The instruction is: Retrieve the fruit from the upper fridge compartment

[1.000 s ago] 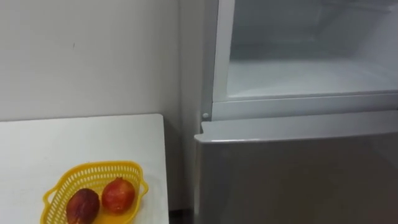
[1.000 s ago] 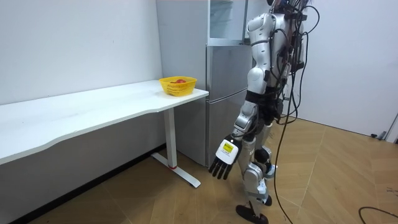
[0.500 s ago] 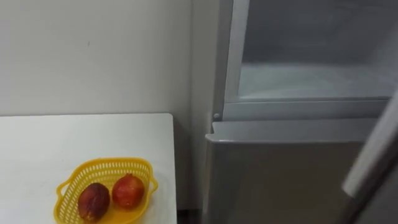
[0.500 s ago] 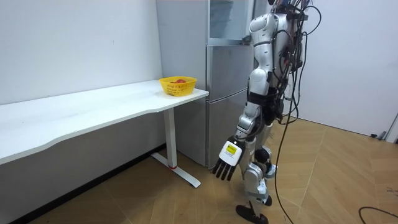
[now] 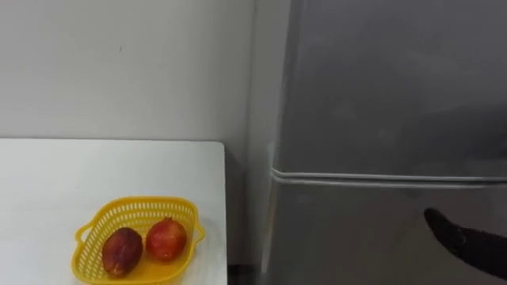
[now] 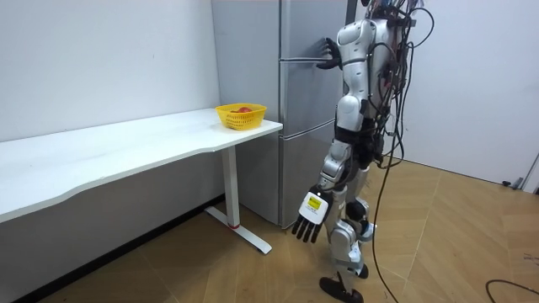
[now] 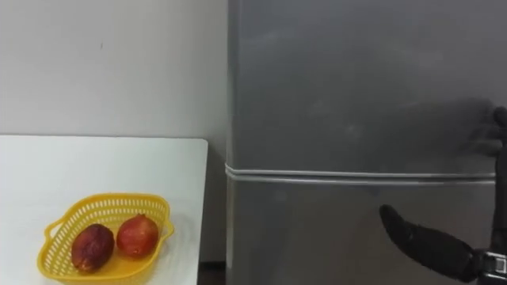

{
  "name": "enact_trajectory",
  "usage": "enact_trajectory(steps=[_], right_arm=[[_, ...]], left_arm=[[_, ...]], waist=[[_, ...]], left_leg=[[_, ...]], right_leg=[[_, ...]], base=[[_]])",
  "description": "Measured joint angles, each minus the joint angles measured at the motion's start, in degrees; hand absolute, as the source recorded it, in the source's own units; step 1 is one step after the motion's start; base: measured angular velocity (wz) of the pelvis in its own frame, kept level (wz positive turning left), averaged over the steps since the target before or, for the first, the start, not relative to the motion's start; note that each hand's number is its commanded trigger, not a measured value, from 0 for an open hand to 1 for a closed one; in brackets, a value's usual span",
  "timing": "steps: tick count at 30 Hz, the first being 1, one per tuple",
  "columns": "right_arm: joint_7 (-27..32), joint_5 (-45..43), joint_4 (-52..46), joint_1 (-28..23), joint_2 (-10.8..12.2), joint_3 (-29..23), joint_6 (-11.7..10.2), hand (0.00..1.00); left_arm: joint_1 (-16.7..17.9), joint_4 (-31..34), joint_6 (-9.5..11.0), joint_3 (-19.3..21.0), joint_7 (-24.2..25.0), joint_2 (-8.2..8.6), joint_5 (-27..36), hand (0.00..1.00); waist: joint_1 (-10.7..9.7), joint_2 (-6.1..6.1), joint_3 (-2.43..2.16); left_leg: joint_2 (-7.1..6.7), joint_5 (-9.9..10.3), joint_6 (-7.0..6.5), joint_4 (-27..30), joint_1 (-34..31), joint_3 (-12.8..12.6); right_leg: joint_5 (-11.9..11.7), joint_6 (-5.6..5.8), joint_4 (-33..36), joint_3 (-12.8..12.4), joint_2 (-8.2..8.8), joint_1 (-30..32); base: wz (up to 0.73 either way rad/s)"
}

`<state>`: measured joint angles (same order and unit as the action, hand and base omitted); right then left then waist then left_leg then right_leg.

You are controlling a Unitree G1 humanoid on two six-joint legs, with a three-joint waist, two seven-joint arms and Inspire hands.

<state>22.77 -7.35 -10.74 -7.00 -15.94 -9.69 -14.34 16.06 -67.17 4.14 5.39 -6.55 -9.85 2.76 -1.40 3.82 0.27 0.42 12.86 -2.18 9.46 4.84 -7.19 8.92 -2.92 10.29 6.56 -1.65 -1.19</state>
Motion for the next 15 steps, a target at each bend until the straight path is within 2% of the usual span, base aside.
enact_trajectory(steps=[8,15], right_arm=[[-6.6,2.25,3.7,0.05,0.03,-0.45,-0.08,0.0],[-9.11,3.18,4.49,0.02,0.03,-0.41,0.82,0.0]], left_arm=[[0.32,1.22,-0.04,-0.09,0.0,-0.36,-0.02,0.0],[0.76,1.26,-0.06,-0.07,0.52,-0.28,-0.2,0.0]], waist=[[0.06,0.19,-0.13],[0.13,0.41,-0.17]], left_leg=[[0.12,0.05,0.0,0.31,0.04,-0.08],[0.13,0.03,0.02,0.92,-0.23,-0.07]], right_leg=[[-0.77,-0.12,0.14,0.04,-0.09,-0.17],[-0.81,-0.17,0.32,-0.31,-0.05,0.07]], base=[[-0.01],[0.0]])
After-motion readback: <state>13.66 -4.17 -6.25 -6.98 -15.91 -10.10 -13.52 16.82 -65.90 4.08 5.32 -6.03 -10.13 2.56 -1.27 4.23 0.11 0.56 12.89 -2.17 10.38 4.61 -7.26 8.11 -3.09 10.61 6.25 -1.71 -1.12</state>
